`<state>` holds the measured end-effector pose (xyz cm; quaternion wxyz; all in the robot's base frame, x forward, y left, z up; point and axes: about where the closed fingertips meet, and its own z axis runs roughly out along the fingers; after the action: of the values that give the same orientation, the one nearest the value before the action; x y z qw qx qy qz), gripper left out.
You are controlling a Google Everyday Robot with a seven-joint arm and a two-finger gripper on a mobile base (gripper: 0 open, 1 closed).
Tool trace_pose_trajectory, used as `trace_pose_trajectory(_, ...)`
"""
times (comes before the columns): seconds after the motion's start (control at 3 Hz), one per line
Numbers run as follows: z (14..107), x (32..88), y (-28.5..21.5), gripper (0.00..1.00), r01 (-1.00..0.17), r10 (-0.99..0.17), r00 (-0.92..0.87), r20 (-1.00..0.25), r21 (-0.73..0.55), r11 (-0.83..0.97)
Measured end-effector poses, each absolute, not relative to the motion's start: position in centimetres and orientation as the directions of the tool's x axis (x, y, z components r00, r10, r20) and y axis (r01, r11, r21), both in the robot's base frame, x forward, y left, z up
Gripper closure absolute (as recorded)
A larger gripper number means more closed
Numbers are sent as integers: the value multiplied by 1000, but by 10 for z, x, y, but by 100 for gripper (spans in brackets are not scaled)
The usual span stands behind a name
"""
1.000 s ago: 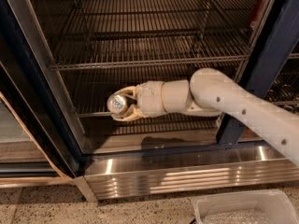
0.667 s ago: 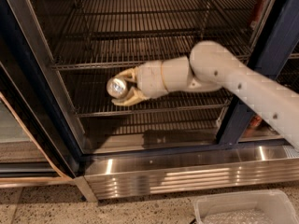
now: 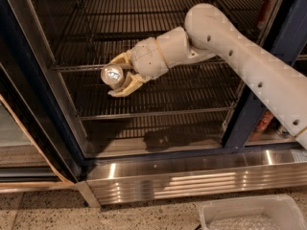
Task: Pick redbull can from bottom shelf of fridge
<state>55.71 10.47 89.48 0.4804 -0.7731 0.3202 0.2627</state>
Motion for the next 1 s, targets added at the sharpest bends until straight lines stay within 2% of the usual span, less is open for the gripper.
trace_pose_trajectory(1.0,891,543,107,100,-738,-230,658,-717,-556,-382)
